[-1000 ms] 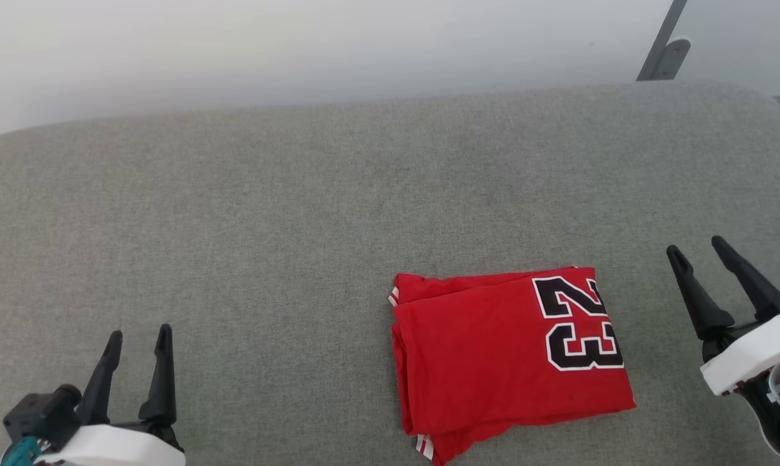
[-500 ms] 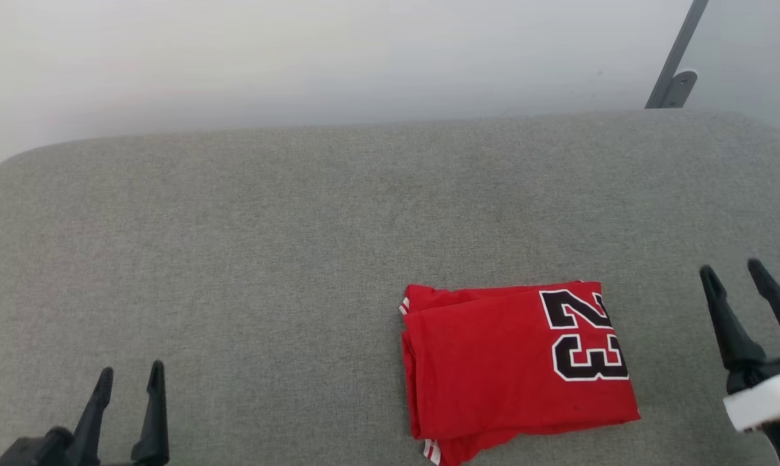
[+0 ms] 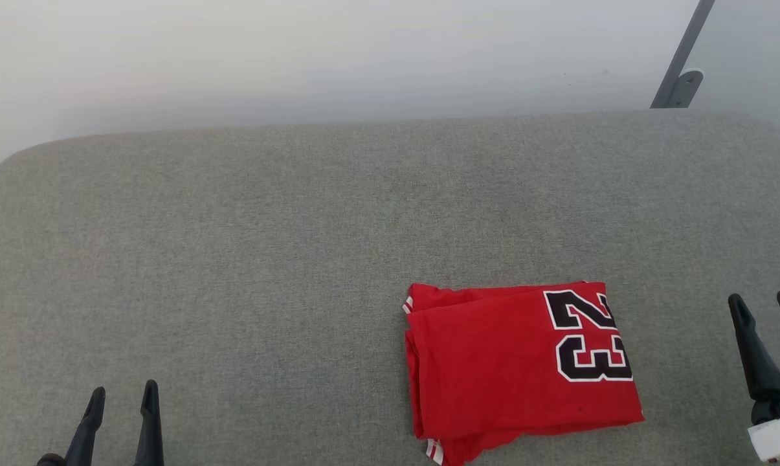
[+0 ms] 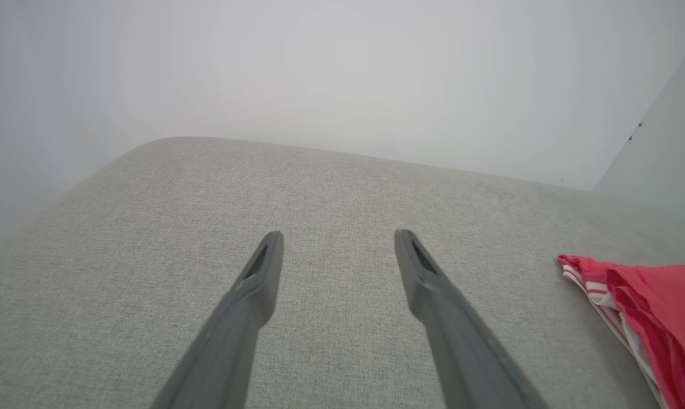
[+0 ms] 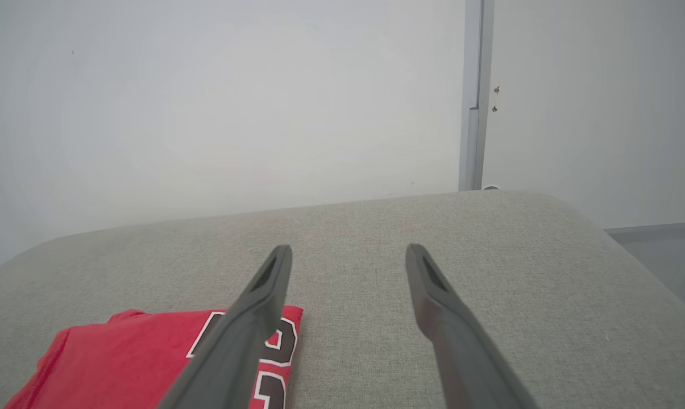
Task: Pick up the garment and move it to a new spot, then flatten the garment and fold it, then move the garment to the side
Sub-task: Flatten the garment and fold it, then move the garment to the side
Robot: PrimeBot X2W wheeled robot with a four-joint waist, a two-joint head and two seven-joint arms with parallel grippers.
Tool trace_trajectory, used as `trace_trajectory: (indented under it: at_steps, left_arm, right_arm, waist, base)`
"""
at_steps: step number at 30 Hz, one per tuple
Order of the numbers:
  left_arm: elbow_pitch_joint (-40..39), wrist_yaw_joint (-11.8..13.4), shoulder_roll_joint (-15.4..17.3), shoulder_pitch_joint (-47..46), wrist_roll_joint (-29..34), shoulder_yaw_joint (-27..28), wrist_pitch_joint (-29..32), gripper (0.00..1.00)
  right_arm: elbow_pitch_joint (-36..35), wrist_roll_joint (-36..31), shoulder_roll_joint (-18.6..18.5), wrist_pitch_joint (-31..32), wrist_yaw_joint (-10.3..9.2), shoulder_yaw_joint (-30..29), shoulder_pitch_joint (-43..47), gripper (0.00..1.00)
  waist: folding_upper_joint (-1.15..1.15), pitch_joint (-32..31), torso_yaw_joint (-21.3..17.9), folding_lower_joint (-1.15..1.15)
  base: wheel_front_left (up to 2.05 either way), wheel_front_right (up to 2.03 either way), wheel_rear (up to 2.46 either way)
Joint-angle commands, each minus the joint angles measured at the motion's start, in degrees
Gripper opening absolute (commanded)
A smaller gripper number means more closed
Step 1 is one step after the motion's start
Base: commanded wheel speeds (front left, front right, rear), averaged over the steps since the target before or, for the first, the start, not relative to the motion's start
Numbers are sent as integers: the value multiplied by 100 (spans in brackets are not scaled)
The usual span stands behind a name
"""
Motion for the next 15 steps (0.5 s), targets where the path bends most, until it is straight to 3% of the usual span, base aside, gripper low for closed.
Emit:
trace_trajectory:
  at_steps: [1, 9, 15]
  left_arm:
    - [-36, 15, -6, 57, 29, 23, -27, 100]
    - [-19, 14, 5, -69, 83, -48, -27, 100]
    - [41, 14, -24, -428, 77, -154, -27, 100]
  right_arm:
    - [-31, 12, -16, -21, -3, -26, 46, 100]
    - [-34, 52, -74, 67, -3, -11, -28, 100]
    - [133, -44, -240, 907, -3, 473, -598, 100]
  waist:
    - [0, 1, 3, 0]
    - [0, 70, 77, 0]
    - [0, 292, 177, 0]
  base:
    - [0, 0, 0]
    - [0, 0, 0]
    - [0, 0, 0]
